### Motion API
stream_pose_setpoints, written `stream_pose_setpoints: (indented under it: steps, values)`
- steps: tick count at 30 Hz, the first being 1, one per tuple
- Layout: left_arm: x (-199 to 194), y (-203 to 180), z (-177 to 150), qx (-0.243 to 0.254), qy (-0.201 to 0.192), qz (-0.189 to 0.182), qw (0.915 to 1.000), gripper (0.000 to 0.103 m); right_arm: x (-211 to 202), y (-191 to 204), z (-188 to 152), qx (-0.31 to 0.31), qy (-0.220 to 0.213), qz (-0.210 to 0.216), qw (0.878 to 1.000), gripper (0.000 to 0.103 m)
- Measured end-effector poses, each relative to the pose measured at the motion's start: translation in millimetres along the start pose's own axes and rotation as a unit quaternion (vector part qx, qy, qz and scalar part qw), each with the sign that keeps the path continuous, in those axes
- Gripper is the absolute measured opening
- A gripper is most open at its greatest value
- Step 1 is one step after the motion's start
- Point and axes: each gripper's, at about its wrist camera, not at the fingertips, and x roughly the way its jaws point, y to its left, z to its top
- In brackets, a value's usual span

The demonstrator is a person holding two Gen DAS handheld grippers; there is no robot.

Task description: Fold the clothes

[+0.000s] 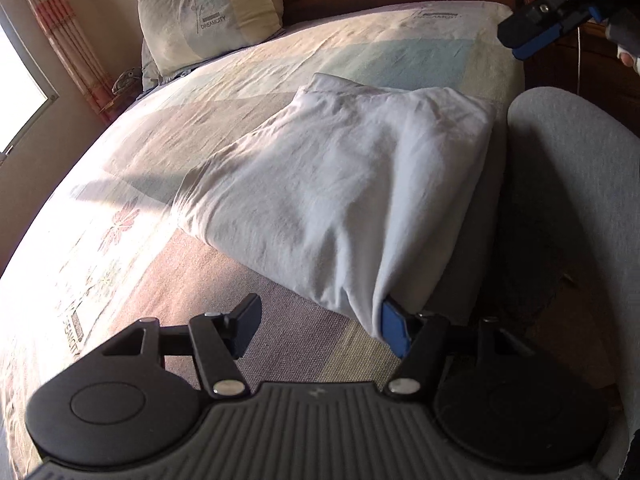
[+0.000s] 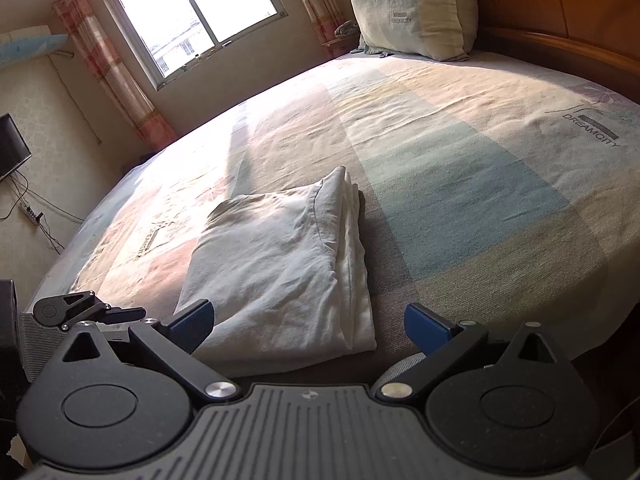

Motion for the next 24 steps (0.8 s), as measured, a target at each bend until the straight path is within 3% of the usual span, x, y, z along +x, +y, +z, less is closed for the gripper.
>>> stream_pose_setpoints:
  steps: [5,15,24]
  values:
    - [-15.0,9.9,4.1,-0.026,-0.026,-0.056,0.9977,0.067,6.2,-0.3,2.5,-0.007,0.006,0.002,1.0,0.103]
    - [-2.9,46.7,21.2,-0.152,-0.059,-0.049,0.9854,0.068,35.5,-8.4,-7.6,0.048,0.061,0.071,0.994,0.103]
    - [17.4,43.0,38.9,-0.175,-0.069,-0.068,0.9798,0.068,65.4,-28.7,-22.9,0.159,0.096,0.117,0.976,0.103]
